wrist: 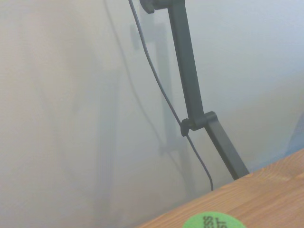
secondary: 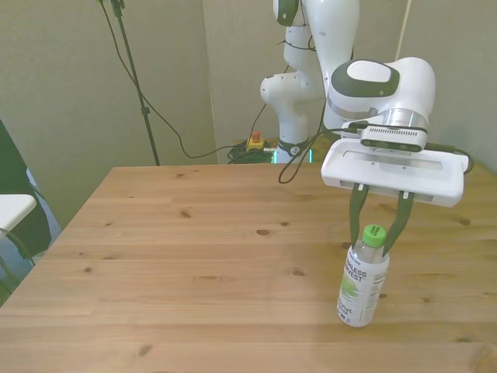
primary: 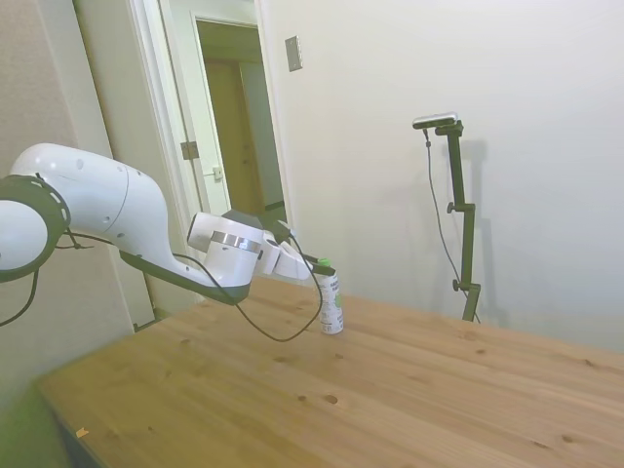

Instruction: Stand the water bottle

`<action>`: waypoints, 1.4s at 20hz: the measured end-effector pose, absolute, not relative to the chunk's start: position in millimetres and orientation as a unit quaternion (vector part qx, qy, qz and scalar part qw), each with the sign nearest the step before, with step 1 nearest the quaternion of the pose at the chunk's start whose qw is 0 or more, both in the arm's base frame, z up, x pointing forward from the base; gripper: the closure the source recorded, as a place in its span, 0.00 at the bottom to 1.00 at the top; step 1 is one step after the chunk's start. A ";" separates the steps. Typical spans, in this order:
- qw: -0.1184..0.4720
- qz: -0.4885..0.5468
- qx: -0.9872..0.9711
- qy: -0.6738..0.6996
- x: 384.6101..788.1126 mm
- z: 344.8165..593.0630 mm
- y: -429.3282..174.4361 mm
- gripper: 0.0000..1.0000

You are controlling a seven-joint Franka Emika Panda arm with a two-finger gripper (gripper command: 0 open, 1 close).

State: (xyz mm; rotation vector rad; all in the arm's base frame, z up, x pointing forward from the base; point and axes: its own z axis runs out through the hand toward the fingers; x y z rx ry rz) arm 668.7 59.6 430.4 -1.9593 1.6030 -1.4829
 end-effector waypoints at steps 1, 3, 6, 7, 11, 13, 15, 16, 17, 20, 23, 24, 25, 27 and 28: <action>0.104 -0.502 -0.665 0.543 667.4 430.6 59.8 0.00; 0.107 -0.502 -0.664 0.544 664.3 434.2 59.6 0.00; 0.114 -0.503 -0.662 0.544 656.3 447.6 59.4 0.00; 0.117 -0.500 -0.664 0.543 651.7 453.5 60.2 0.00; 0.116 -0.459 -0.693 0.544 622.7 471.8 66.3 0.00; 0.111 -0.431 -0.715 0.540 603.1 476.2 71.9 0.00; 0.104 -0.402 -0.739 0.531 584.2 474.3 76.1 0.00; 0.101 -0.388 -0.750 0.526 576.2 472.6 78.0 0.00; 0.099 -0.374 -0.761 0.520 569.3 470.6 80.0 0.00; 0.097 -0.332 -0.792 0.504 552.3 465.3 84.0 0.00; 0.089 -0.282 -0.818 0.493 536.1 469.4 86.7 0.00; 0.084 -0.264 -0.828 0.488 529.8 476.3 87.1 0.00; 0.078 -0.243 -0.838 0.482 522.1 485.7 86.1 0.00; 0.067 -0.206 -0.857 0.467 506.3 509.0 71.4 0.00; 0.064 -0.191 -0.865 0.460 499.6 519.7 58.2 0.00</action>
